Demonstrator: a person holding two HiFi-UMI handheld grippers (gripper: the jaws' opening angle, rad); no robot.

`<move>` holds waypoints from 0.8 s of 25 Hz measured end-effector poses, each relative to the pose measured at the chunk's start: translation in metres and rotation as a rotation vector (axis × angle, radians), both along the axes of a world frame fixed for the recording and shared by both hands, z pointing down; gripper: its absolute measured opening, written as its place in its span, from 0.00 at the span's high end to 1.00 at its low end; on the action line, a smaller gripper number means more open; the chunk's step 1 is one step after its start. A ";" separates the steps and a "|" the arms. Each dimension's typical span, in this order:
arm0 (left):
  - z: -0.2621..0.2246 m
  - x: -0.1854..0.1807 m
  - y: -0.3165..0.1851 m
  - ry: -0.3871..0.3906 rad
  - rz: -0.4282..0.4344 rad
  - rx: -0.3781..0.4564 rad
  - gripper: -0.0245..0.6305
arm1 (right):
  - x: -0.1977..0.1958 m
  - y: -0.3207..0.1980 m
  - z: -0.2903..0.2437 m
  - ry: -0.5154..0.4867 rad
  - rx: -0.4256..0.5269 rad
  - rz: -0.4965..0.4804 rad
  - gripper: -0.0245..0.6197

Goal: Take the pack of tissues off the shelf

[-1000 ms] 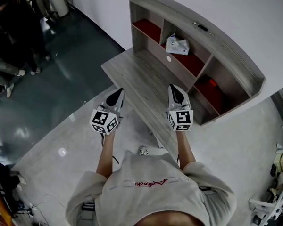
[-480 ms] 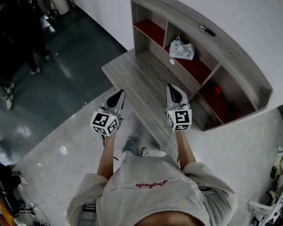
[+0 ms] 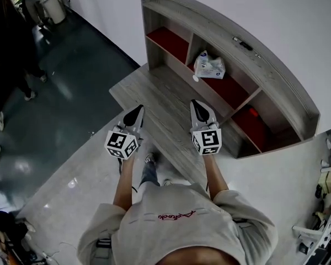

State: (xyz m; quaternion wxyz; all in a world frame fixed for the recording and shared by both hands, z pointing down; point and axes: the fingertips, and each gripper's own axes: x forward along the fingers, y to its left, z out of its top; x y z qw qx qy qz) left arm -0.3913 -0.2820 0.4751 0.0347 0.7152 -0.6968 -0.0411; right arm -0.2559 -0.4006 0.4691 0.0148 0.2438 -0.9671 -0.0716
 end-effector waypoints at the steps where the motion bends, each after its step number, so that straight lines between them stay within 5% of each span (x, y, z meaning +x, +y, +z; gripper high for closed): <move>1: 0.000 -0.005 -0.008 -0.001 0.014 0.000 0.96 | -0.005 -0.004 0.000 0.004 0.000 0.009 0.96; 9: -0.008 -0.022 -0.089 0.015 0.178 0.008 0.96 | -0.015 -0.052 -0.007 0.024 0.009 0.140 0.96; 20: -0.001 0.039 -0.199 0.002 0.497 -0.025 0.96 | 0.045 -0.100 -0.005 0.047 -0.008 0.426 0.96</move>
